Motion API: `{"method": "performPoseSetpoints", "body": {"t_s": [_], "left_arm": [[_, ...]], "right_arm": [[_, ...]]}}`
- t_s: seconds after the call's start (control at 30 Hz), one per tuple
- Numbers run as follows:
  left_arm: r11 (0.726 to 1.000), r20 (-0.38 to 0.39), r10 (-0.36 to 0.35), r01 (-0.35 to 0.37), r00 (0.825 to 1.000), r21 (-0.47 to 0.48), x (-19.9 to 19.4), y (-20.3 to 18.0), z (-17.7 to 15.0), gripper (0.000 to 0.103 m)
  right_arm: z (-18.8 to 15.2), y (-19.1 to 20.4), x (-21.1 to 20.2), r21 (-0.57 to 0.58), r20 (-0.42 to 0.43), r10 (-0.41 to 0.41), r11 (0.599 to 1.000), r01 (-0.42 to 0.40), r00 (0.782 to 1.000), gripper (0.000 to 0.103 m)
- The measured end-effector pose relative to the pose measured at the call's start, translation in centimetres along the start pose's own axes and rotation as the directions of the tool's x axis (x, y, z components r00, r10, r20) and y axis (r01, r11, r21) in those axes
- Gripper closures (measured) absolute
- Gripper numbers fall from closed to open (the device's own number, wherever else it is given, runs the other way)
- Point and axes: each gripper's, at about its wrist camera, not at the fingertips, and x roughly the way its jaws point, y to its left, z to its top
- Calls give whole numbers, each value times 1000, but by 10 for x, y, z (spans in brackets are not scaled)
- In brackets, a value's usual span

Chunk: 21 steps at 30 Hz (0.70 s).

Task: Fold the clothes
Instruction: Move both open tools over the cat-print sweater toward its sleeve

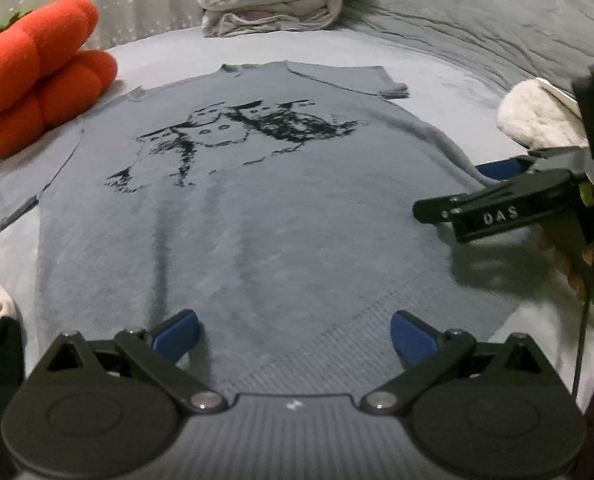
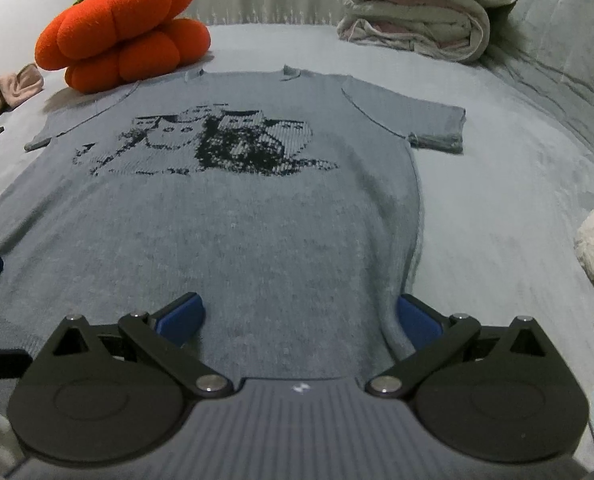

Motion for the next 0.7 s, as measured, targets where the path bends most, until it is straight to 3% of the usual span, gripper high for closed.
{"method": "performPoseSetpoints", "body": {"t_s": [0.3, 0.5, 0.7], "left_arm": [[997, 3, 47, -47, 999, -59, -3, 11, 27, 0], [991, 2, 83, -83, 997, -108, -4, 20, 47, 0], [978, -12, 69, -70, 998, -198, 19, 37, 79, 0]], "right_arm": [[24, 0, -5, 33, -34, 51, 998, -50, 998, 0], [47, 1, -4, 27, -8, 84, 996, -84, 996, 0], [66, -6, 2, 45, 14, 92, 995, -93, 996, 0]]}}
